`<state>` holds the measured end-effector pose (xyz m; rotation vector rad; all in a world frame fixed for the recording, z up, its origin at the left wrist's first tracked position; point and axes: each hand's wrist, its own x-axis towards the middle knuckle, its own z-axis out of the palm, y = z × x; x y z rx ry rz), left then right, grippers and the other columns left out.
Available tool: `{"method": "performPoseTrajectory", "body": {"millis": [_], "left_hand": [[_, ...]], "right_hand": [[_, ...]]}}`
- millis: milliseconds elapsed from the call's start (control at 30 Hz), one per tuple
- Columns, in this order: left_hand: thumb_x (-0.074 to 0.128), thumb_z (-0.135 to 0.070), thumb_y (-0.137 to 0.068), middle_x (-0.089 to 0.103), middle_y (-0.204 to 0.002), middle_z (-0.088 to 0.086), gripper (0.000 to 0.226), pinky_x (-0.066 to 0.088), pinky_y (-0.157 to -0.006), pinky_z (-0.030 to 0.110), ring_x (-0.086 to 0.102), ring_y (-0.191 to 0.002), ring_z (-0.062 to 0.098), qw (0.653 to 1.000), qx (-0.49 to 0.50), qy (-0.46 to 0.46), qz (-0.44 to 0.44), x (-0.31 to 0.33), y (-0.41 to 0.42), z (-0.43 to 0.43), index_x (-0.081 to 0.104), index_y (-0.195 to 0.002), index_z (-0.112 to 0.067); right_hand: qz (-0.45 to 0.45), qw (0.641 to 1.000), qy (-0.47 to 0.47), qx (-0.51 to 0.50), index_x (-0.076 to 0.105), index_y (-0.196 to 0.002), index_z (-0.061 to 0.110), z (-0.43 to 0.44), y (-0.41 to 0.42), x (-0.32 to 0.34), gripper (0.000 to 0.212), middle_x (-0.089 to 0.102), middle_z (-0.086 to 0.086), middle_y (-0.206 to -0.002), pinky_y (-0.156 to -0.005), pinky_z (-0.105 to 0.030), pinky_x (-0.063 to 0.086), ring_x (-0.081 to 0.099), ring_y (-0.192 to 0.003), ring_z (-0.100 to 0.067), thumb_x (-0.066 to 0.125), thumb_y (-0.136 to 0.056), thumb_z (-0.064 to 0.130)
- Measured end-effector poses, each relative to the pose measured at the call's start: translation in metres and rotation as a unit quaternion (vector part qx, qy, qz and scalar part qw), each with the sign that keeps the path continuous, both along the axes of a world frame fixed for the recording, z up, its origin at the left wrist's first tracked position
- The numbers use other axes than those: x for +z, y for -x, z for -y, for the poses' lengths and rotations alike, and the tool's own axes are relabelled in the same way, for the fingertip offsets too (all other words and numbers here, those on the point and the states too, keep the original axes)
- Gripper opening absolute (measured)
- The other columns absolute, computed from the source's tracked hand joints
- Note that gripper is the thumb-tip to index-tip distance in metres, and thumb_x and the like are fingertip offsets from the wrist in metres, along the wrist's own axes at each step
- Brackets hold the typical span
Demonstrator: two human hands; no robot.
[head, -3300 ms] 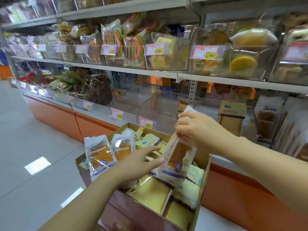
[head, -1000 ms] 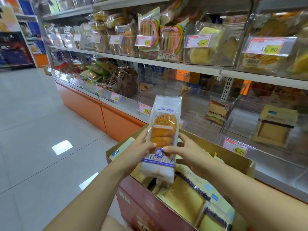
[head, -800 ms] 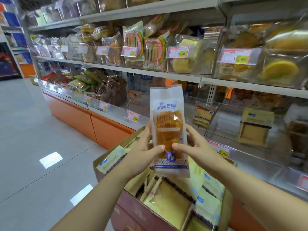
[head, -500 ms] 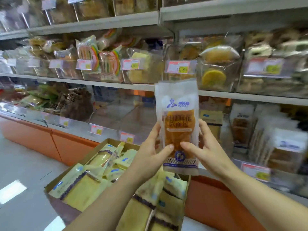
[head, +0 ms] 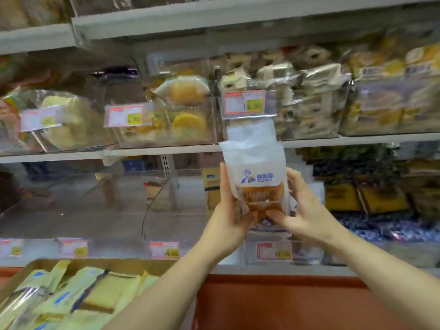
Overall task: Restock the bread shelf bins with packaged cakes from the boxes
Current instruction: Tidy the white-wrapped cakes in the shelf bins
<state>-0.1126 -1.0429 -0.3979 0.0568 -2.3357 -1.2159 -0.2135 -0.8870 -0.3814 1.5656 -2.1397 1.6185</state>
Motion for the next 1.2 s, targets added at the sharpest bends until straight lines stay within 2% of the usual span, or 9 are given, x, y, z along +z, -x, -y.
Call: {"method": "performPoseTrajectory", "body": {"millis": [200, 333, 400, 500, 633, 767, 933, 1067, 1200], "left_hand": [[0.064, -0.016, -0.089, 0.058, -0.13, -0.008, 0.1, 0.051, -0.091, 0.025, 0.059, -0.113, 0.003, 0.999, 0.014, 0.017, 0.031, -0.019, 0.038, 0.015, -0.016, -0.15, -0.027], [0.065, -0.032, -0.083, 0.053, -0.131, -0.021, 0.097, 0.047, -0.098, 0.028, 0.054, -0.119, 0.003, 0.997, 0.027, 0.047, 0.062, -0.034, 0.048, 0.023, -0.005, -0.15, -0.034], [0.062, -0.037, -0.083, 0.045, -0.144, -0.011, 0.098, 0.04, -0.106, 0.039, 0.045, -0.131, 0.016, 0.991, 0.044, 0.083, 0.094, -0.04, 0.051, 0.024, -0.01, -0.149, -0.04], [0.061, -0.037, -0.091, 0.022, -0.157, -0.007, 0.098, 0.027, -0.115, 0.036, 0.027, -0.142, 0.016, 0.985, 0.055, 0.107, 0.123, -0.046, 0.053, 0.024, -0.024, -0.141, -0.044], [0.059, -0.036, -0.092, 0.028, -0.155, -0.009, 0.084, 0.028, -0.116, 0.038, 0.028, -0.141, 0.013, 0.983, 0.055, 0.111, 0.133, -0.048, 0.055, 0.026, -0.001, -0.151, -0.035], [0.059, -0.026, -0.094, 0.035, -0.151, -0.008, 0.072, 0.026, -0.113, 0.025, 0.032, -0.138, 0.007, 0.983, 0.061, 0.11, 0.133, -0.047, 0.055, 0.027, 0.016, -0.152, -0.027], [0.056, -0.015, -0.095, 0.036, -0.149, -0.006, 0.064, 0.022, -0.099, 0.008, 0.038, -0.127, 0.001, 0.98, 0.058, 0.12, 0.15, -0.045, 0.047, 0.033, 0.025, -0.149, -0.026], [0.053, -0.011, -0.095, 0.046, -0.143, -0.007, 0.056, 0.041, -0.098, 0.021, 0.057, -0.107, 0.007, 0.976, 0.048, 0.111, 0.182, -0.048, 0.041, 0.042, 0.034, -0.146, -0.027], [0.051, -0.01, -0.096, 0.052, -0.137, -0.009, 0.053, 0.043, -0.095, 0.021, 0.059, -0.104, 0.008, 0.973, 0.038, 0.106, 0.199, -0.049, 0.036, 0.047, 0.036, -0.145, -0.027]], "right_hand": [[-0.093, 0.984, -0.078, -0.132, 0.029, -0.137, 0.037, 0.012, 0.038, -0.027, 0.074, 0.05, 0.01, -0.13, -0.096, -0.036, 0.042, 0.045, -0.122, -0.012, 0.074, -0.077, 0.039], [-0.263, 0.9, -0.198, -0.287, 0.048, -0.132, 0.021, 0.021, 0.045, -0.042, 0.078, 0.055, 0.001, -0.128, -0.086, -0.036, 0.033, 0.035, -0.115, -0.021, 0.078, -0.065, 0.048], [-0.27, 0.893, -0.178, -0.314, 0.051, -0.13, 0.012, 0.022, 0.047, -0.052, 0.084, 0.056, -0.006, -0.128, -0.092, -0.039, 0.039, 0.035, -0.114, -0.022, 0.084, -0.06, 0.045], [-0.252, 0.917, -0.061, -0.302, 0.047, -0.134, 0.007, 0.02, 0.047, -0.058, 0.077, 0.052, -0.01, -0.128, -0.101, -0.028, 0.03, 0.039, -0.116, -0.023, 0.081, -0.07, 0.032], [-0.282, 0.934, -0.018, -0.219, 0.06, -0.112, 0.011, 0.017, 0.036, -0.059, 0.034, 0.061, -0.004, -0.105, -0.09, -0.024, 0.045, 0.055, -0.098, -0.017, 0.073, -0.08, 0.014], [-0.212, 0.935, -0.241, -0.148, 0.062, -0.113, 0.021, 0.027, 0.028, -0.072, 0.024, 0.065, 0.003, -0.104, -0.079, -0.038, 0.054, 0.063, -0.095, -0.019, 0.05, -0.093, 0.019], [-0.106, 0.874, -0.453, -0.14, 0.061, -0.106, 0.012, 0.052, 0.032, -0.071, 0.021, 0.065, -0.01, -0.105, -0.075, -0.035, 0.051, 0.062, -0.093, -0.029, 0.043, -0.095, 0.012], [-0.064, 0.843, -0.527, -0.087, 0.059, -0.12, -0.001, 0.073, 0.036, -0.061, 0.034, 0.06, -0.019, -0.119, -0.09, -0.037, 0.048, 0.058, -0.107, -0.034, 0.032, -0.101, 0.01], [-0.029, 0.853, -0.511, -0.101, 0.053, -0.128, 0.0, 0.076, 0.037, -0.064, 0.037, 0.056, -0.018, -0.127, -0.096, -0.038, 0.046, 0.054, -0.115, -0.033, 0.032, -0.102, 0.017]]}}
